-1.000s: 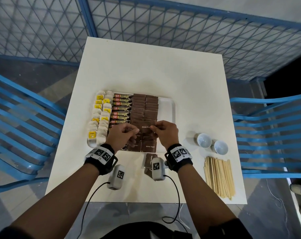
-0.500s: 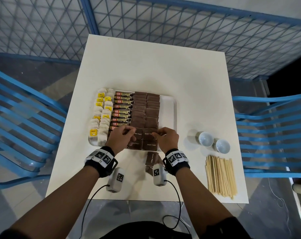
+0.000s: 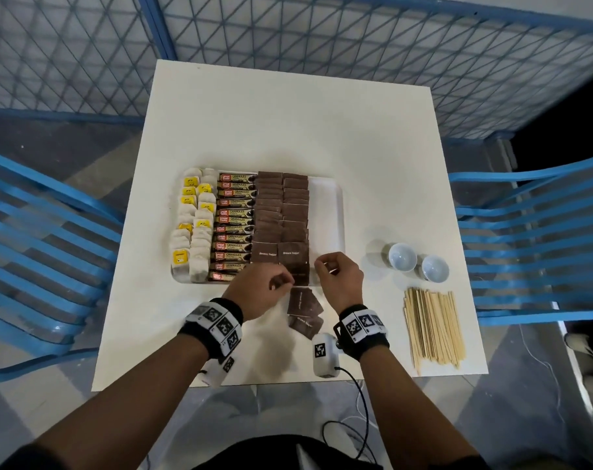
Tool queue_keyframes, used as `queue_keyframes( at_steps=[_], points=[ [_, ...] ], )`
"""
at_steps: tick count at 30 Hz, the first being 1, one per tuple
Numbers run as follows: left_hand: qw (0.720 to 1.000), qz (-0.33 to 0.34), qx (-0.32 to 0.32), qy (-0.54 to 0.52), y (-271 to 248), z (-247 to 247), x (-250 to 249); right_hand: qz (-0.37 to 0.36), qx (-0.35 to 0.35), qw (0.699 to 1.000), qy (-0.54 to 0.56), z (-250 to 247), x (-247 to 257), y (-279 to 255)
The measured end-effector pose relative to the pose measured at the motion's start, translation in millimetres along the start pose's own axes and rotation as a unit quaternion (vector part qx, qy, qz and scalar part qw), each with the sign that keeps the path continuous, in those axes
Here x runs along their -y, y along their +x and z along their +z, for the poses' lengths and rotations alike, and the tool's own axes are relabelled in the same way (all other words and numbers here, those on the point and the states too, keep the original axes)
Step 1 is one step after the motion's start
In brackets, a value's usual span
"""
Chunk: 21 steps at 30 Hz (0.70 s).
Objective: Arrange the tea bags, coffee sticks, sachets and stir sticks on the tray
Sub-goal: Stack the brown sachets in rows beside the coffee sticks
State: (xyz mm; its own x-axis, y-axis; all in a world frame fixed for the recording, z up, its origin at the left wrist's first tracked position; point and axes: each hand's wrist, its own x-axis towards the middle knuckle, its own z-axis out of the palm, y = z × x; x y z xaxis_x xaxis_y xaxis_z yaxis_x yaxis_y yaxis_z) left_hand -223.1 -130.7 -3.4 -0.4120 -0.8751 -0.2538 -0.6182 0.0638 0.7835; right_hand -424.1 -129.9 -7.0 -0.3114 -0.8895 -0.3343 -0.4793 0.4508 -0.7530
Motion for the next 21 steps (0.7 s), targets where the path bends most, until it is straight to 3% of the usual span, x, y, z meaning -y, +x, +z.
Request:
queue_keyframes(
  at_steps=[6, 11, 15, 21],
  points=[
    [0.979, 0.053, 0.104, 0.167, -8, 33, 1, 0.001, -0.001, 0.999, -0.042, 2, -42, -45],
    [0.979, 0.069, 0.069, 0.177, -17, 43, 7, -0.052, 0.092, 0.982, -0.154, 10, -61, -66],
    [0.977, 0.085, 0.03, 0.195, -25, 48, 15, -0.074, 0.062, 0.98, -0.174, 17, -62, -76],
    [0.979, 0.088, 0.031, 0.182, -33, 45, 21, -0.022, 0.062, 0.994, -0.083, 23, -55, -83]
  ],
)
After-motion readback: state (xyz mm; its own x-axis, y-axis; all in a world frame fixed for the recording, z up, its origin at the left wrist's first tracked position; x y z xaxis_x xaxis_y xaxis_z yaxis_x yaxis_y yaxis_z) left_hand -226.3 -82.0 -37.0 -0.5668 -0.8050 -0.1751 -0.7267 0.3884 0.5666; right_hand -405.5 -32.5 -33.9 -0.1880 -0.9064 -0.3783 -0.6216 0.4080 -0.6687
